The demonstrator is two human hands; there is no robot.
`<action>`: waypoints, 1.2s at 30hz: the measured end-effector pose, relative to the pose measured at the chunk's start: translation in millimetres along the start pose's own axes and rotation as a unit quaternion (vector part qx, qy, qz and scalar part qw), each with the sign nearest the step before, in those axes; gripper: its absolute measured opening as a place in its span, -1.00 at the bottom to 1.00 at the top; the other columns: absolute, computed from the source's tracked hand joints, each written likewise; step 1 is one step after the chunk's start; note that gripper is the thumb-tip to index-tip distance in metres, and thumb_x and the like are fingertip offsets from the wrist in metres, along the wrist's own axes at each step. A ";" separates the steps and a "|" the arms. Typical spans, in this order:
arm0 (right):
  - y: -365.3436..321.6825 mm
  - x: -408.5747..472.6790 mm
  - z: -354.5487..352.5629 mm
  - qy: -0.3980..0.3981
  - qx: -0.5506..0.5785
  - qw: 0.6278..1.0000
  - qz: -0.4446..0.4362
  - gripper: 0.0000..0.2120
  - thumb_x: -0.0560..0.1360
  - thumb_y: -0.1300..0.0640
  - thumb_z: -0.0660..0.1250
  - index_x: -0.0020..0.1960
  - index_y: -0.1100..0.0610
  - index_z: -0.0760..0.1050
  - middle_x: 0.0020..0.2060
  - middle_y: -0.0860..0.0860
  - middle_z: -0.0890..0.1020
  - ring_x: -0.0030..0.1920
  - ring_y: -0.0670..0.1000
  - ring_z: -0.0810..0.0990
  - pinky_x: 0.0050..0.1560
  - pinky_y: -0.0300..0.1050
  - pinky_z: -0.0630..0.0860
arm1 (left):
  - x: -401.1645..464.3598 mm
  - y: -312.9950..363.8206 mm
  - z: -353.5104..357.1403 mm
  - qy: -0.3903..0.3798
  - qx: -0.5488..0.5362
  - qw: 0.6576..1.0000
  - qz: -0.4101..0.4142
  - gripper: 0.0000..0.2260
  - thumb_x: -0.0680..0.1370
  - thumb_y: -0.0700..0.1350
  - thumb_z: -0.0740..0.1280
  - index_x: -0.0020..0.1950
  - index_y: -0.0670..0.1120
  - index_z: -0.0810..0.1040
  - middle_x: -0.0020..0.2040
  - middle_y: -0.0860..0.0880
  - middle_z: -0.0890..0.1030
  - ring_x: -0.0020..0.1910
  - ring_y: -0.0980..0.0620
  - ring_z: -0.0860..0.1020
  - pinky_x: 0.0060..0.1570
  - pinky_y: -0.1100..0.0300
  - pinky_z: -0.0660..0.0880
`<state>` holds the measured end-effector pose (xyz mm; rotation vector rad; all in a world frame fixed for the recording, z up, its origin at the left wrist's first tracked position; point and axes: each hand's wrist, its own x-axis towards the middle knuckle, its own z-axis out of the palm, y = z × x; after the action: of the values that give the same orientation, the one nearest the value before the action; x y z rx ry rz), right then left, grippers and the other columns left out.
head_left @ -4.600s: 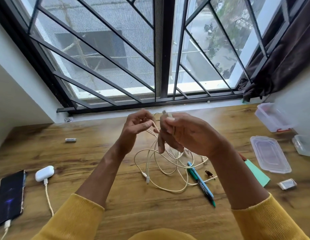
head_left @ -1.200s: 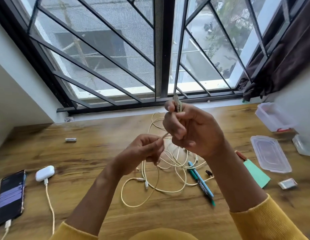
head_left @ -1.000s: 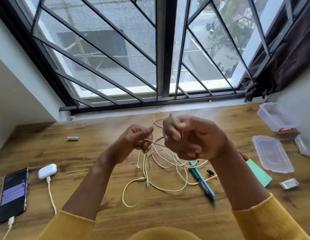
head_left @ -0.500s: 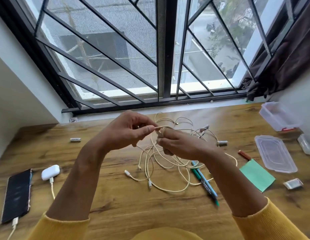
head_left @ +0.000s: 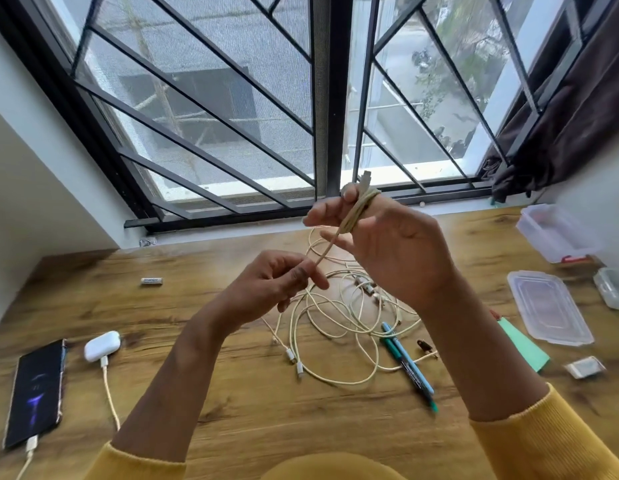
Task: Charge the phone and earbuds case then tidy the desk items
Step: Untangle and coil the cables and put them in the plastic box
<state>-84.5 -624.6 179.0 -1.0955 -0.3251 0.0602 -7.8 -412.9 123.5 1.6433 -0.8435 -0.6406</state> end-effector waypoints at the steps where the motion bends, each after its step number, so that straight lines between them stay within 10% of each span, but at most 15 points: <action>1: -2.3 0.5 -0.4 -0.026 0.028 0.999 0.000 -0.72 0.39 0.16 0.20 0.10 0.16 0.34 0.08 0.25 0.60 0.26 0.25 0.54 0.43 0.31 0.25 | 0.7 -0.9 -0.5 0.002 -0.002 1.000 -0.004 -0.68 0.72 -0.01 0.25 0.05 -0.17 0.72 -0.33 0.05 0.33 -0.37 0.08 0.31 -0.38 0.22 0.41; 8: -7.6 -4.5 1.3 -0.123 -0.001 0.992 0.042 -0.70 0.47 -0.03 0.37 -0.09 0.19 0.40 -0.50 0.08 0.42 -0.43 0.12 0.42 0.29 0.17 0.43 | 2.2 2.2 -18.9 0.025 -0.012 1.000 -0.011 -0.76 0.54 0.08 0.48 -0.16 -0.08 0.64 -0.29 -0.01 0.50 -0.34 0.10 0.38 -0.39 0.21 0.39; 12: -1.7 -5.8 7.6 -0.200 -0.022 0.972 0.124 -0.69 0.51 0.06 0.42 -0.10 0.29 0.42 -0.51 0.12 0.37 -0.55 0.08 0.29 -0.37 -0.16 0.47 | 4.6 10.8 -28.5 0.020 -0.014 1.000 0.006 -0.75 0.50 0.05 0.47 -0.17 -0.13 0.63 -0.31 0.03 0.55 -0.37 0.16 0.40 -0.40 0.26 0.38; 20: 13.8 -6.6 14.4 -0.202 -0.420 0.851 0.240 -0.54 0.72 0.03 0.29 -0.17 0.39 0.49 -0.40 0.11 0.59 -0.39 -0.01 0.47 -0.25 -0.18 0.42 | 8.7 25.4 -35.4 0.021 0.105 0.994 0.023 -0.77 0.56 0.06 0.47 -0.06 -0.10 0.75 -0.39 -0.06 0.48 -0.38 -0.04 0.35 -0.38 0.07 0.31; 28: 22.8 -3.0 18.3 -0.062 -0.637 0.725 0.254 -0.72 0.63 -0.14 0.37 0.10 0.00 0.34 -0.09 -0.14 0.48 -0.07 -0.03 0.47 -0.19 -0.14 0.37 | 6.8 29.1 -26.5 0.059 0.103 0.993 0.022 -0.82 0.65 -0.15 0.41 0.21 -0.06 0.74 -0.23 -0.02 0.63 -0.38 0.07 0.44 -0.40 0.19 0.40; 36: 41.6 6.2 9.3 0.091 -0.449 0.874 0.162 -0.73 0.51 0.07 0.43 0.07 0.21 0.47 -0.14 -0.01 0.61 -0.12 -0.06 0.60 -0.01 0.14 0.63 | 0.9 19.2 -6.2 0.100 -0.018 0.994 0.044 -0.77 0.59 -0.25 0.42 0.23 -0.25 0.68 -0.20 -0.17 0.70 -0.29 -0.06 0.61 -0.26 0.15 0.60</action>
<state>-76.7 -596.1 147.6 -2.0640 0.0322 0.1083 -6.2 -412.2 143.6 1.5974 -0.7497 -0.4205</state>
